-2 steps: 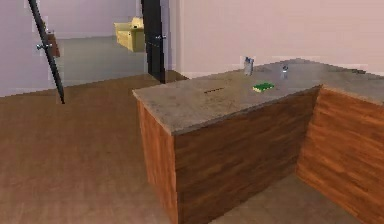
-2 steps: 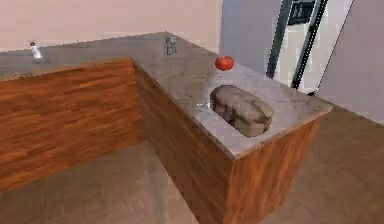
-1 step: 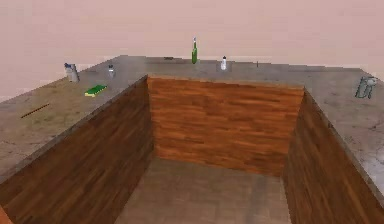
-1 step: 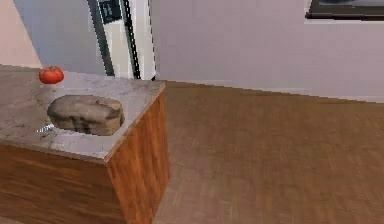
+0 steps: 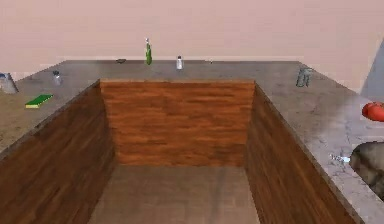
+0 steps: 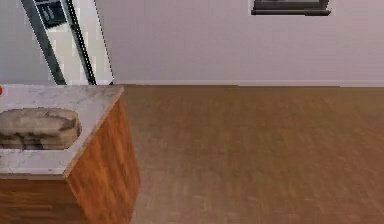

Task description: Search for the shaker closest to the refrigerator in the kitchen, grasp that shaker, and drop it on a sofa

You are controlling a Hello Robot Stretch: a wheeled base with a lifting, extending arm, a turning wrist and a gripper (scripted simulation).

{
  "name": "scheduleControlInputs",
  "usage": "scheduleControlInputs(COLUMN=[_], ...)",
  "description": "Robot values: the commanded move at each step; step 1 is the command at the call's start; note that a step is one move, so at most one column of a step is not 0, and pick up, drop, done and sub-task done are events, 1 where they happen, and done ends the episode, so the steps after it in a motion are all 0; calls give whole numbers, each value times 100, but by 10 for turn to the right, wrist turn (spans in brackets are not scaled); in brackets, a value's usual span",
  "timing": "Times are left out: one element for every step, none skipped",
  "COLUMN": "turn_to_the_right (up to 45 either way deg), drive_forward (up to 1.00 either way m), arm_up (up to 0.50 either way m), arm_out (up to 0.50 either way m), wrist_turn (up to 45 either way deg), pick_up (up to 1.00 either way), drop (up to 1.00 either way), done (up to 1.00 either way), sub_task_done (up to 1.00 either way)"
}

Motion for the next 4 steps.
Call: scheduleControlInputs(turn_to_the_right=[0,150,0,-450], drive_forward=[100,0,15,0], arm_up=[0,0,0,0], arm_out=[0,0,0,0], wrist_turn=[0,0,0,0], pick_up=[0,0,0,0], drop=[0,0,0,0], done=[0,0,0,0], sub_task_done=[0,0,0,0])
